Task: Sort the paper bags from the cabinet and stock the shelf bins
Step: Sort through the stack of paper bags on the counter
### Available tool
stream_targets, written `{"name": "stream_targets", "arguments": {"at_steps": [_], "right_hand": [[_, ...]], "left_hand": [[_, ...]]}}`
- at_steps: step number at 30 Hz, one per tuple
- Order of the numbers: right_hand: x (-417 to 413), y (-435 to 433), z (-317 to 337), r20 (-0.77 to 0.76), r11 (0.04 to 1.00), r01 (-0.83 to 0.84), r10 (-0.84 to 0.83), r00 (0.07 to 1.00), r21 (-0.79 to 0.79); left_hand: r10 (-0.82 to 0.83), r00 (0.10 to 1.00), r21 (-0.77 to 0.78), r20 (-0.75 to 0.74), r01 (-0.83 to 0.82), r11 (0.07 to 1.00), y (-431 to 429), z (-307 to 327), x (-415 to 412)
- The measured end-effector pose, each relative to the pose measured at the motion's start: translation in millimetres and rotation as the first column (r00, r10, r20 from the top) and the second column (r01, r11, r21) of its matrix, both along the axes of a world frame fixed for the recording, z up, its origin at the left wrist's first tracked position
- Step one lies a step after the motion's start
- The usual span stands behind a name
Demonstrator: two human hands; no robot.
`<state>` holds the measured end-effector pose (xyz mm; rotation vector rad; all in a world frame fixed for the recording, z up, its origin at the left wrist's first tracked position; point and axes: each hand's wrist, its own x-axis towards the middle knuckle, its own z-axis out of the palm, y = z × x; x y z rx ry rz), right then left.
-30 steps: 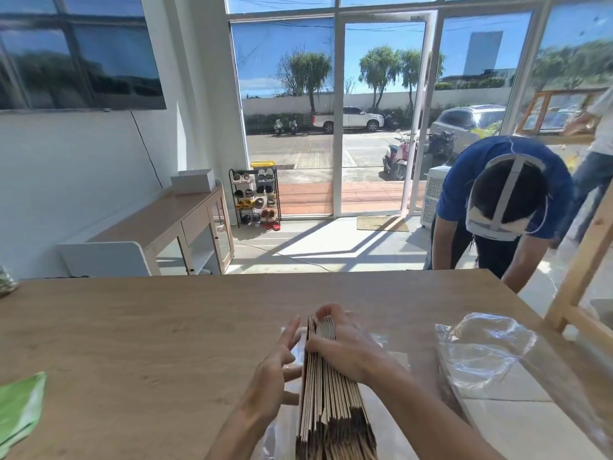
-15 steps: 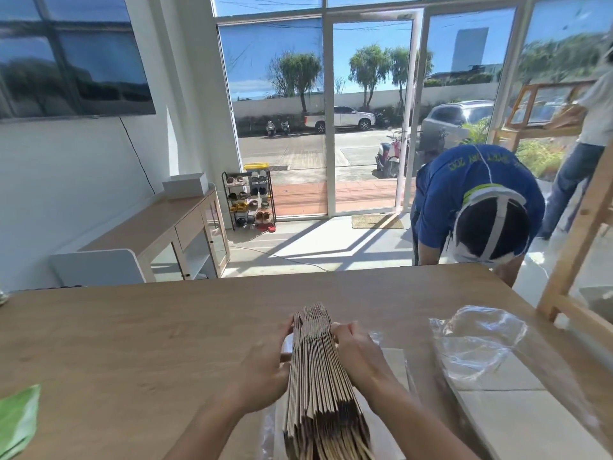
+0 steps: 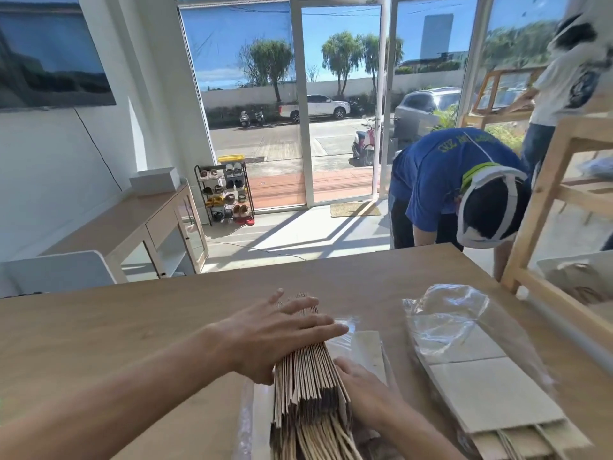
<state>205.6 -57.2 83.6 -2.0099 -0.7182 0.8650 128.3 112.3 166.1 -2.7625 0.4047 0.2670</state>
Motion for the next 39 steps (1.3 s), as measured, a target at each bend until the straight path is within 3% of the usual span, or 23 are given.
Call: {"name": "stream_targets", "arguments": {"at_steps": [5,9,12,14,17,20,23,27,32,35,39], "right_hand": [[2.3,-4.0,2.0,-0.006,0.998,-0.05,0.05,0.999,-0.029],[8.5,-11.6,11.8,-0.156,0.99,-0.091,0.107,0.982,0.103],[24.4,-29.6,27.0,-0.242,0.97,-0.11,0.163,0.956,0.216],[40.3,-42.8,33.9,-0.361,0.925,-0.061,0.206,0.909,0.374],[59.5,-55.2,48.0,-0.479,0.825,0.006,0.322,0.817,0.565],[63.0,-52.8,69.0,-0.266,0.707,-0.151,0.443,0.856,0.691],[54.6,-37.1,80.4,-0.071,0.696,-0.231,0.376,0.924,0.68],[38.0,-20.5,81.0,-0.005,0.693,-0.158,0.227,0.974,0.704],[23.5,5.9,50.5,-0.137,0.667,0.225,-0.182,0.974,0.71],[20.9,9.8,25.7,-0.191,0.647,0.347,-0.301,0.934,0.679],[16.9,12.1,18.7,-0.198,0.605,0.366,-0.328,0.924,0.707]], "left_hand": [[-0.094,0.995,-0.052,-0.013,0.093,0.994,2.3,2.5,17.6],[-0.041,0.998,-0.093,-0.04,0.037,0.995,7.8,5.2,25.3],[0.036,0.999,-0.258,0.036,-0.025,0.966,15.4,18.5,21.0],[0.212,0.974,-0.462,0.083,-0.151,0.874,23.0,28.3,11.4],[0.437,0.899,-0.761,0.01,-0.277,0.587,27.9,43.3,-4.9],[0.554,0.829,-0.884,-0.07,-0.309,0.351,12.8,41.2,-7.9],[0.619,0.759,-0.965,-0.203,-0.262,0.004,-2.9,21.5,-11.7],[0.594,0.743,-0.95,-0.309,-0.209,-0.233,-12.0,-8.5,-13.7],[0.622,0.73,-0.908,-0.284,0.003,-0.419,-41.4,-49.2,-11.5],[0.685,0.694,-0.851,-0.221,0.206,-0.483,-58.1,-68.2,-8.8],[0.839,0.531,-0.856,-0.118,0.374,-0.357,-63.5,-76.6,-3.9]]}}
